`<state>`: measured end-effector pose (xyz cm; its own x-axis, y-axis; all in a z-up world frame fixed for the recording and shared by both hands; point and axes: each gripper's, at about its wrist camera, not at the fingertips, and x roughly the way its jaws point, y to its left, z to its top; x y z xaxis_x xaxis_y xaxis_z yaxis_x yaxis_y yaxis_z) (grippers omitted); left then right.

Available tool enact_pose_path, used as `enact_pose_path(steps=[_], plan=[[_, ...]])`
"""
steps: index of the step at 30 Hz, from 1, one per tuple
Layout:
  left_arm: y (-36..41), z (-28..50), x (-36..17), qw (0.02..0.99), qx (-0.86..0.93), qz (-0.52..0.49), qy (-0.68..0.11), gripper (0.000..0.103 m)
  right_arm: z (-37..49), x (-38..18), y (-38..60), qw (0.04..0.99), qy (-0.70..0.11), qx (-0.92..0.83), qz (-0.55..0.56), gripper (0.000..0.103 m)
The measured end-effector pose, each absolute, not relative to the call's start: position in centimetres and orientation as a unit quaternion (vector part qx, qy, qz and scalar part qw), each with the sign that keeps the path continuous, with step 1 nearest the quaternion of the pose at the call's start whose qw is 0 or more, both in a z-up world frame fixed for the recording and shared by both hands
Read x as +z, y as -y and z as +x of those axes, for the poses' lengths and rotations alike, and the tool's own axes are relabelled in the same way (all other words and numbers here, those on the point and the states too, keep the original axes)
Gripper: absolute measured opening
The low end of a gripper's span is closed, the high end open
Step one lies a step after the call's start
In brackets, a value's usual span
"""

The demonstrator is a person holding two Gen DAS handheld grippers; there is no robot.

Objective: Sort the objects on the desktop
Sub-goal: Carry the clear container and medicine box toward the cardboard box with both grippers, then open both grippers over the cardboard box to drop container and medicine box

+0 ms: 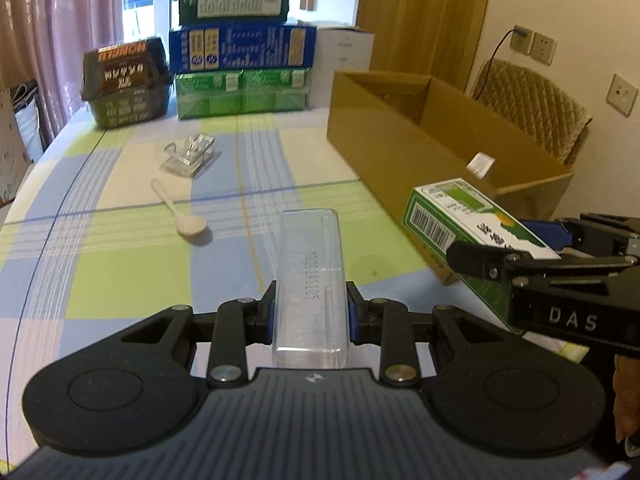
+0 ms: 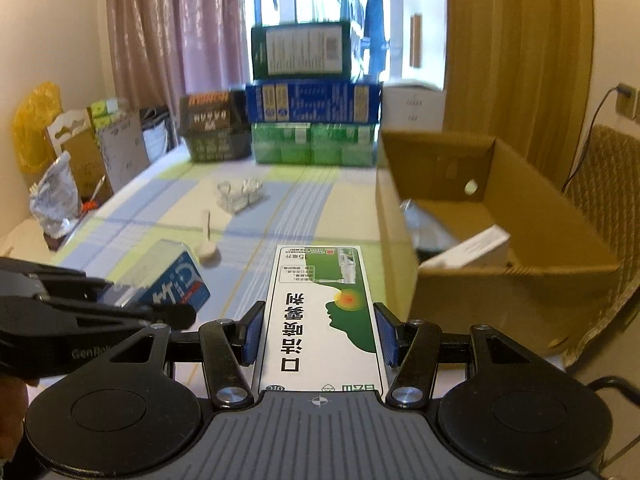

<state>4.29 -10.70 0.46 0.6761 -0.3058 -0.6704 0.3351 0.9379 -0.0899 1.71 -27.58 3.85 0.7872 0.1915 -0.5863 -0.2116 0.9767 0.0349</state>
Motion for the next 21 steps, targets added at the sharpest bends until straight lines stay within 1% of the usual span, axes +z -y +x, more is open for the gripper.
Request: enact_pose_path(steps=[10, 21], plan=[[12.8, 2.7, 3.4, 0.92, -0.188, 0.028, -0.343, 0.026, -0.3, 7.0, 30.8, 0.957, -0.276, 0.084, -0.006, 0.053], [16.8, 3.5, 5.2, 0.916, -0.222, 0.03, -0.332, 0.026, -0.9, 9.0, 35.1, 0.965, -0.26, 0.042, -0.002, 0.053]])
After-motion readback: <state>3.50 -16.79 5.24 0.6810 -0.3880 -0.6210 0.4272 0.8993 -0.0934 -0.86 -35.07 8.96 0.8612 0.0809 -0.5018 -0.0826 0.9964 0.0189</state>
